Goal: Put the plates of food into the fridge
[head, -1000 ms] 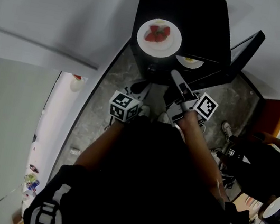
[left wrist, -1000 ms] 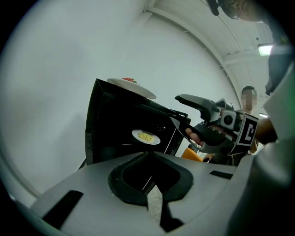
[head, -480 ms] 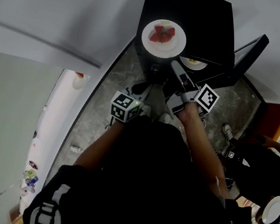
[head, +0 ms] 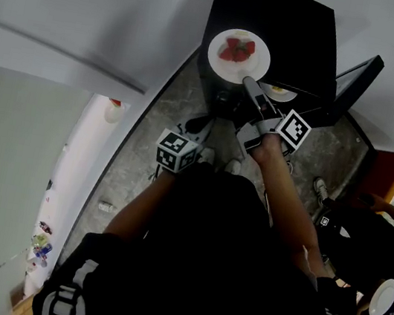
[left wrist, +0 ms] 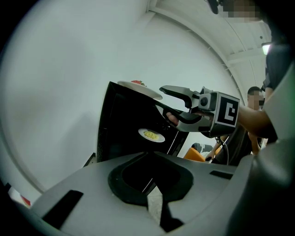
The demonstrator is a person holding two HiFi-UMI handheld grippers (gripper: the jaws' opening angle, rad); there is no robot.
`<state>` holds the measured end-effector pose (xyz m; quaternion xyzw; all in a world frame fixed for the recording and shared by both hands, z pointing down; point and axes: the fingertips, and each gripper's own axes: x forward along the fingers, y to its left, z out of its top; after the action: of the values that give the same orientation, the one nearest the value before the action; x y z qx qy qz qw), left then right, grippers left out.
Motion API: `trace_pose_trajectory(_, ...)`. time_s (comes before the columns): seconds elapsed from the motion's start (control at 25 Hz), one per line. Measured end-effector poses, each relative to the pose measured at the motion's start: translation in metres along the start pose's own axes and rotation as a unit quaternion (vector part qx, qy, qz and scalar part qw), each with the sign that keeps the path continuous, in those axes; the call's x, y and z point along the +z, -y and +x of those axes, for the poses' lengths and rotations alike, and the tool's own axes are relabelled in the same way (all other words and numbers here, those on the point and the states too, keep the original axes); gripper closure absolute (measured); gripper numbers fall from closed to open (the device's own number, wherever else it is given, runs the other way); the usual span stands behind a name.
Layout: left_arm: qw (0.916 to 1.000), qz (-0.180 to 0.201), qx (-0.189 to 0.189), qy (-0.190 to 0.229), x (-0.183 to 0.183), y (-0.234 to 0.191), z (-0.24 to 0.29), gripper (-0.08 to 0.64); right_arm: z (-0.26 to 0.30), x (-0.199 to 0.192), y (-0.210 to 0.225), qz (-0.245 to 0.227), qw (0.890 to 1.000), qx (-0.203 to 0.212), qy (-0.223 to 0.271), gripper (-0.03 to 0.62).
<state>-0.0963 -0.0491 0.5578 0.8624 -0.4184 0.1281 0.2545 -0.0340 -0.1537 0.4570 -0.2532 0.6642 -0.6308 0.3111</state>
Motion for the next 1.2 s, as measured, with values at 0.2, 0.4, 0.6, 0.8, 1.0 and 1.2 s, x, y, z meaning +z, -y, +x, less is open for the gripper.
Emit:
trace_pose_trajectory(0.2,1.0000,-0.001,0.004,0.005,0.004,-0.002,-0.002,0.538,0.008,0.000,0.000,0.003,1.000,0.000,0.000,0.437)
trace_pose_trajectory(0.4,1.0000,0.003,0.001,0.004,0.004,-0.003,-0.001,0.540,0.013,0.001,0.003,0.009,1.000,-0.004,0.002,0.437)
trace_pose_trajectory(0.6,1.0000,0.005,-0.003,0.003,0.004,-0.001,0.000,0.540,0.011,0.001,0.007,0.013,1.000,-0.020,0.003,0.470)
trace_pose_trajectory(0.8,1.0000,0.005,-0.006,0.001,0.002,0.000,0.001,0.540,0.011,0.001,0.003,0.023,1.000,-0.014,0.006,0.522)
trace_pose_trajectory(1.0,1.0000,0.004,-0.007,-0.001,0.005,-0.003,0.003,0.540,0.010,0.001,0.007,0.022,1.000,-0.022,0.002,0.537)
trace_pose_trajectory(1.2,0.9999,0.003,-0.012,0.000,0.010,-0.006,0.009,0.540,0.010,0.000,0.009,0.025,0.999,-0.030,-0.003,0.540)
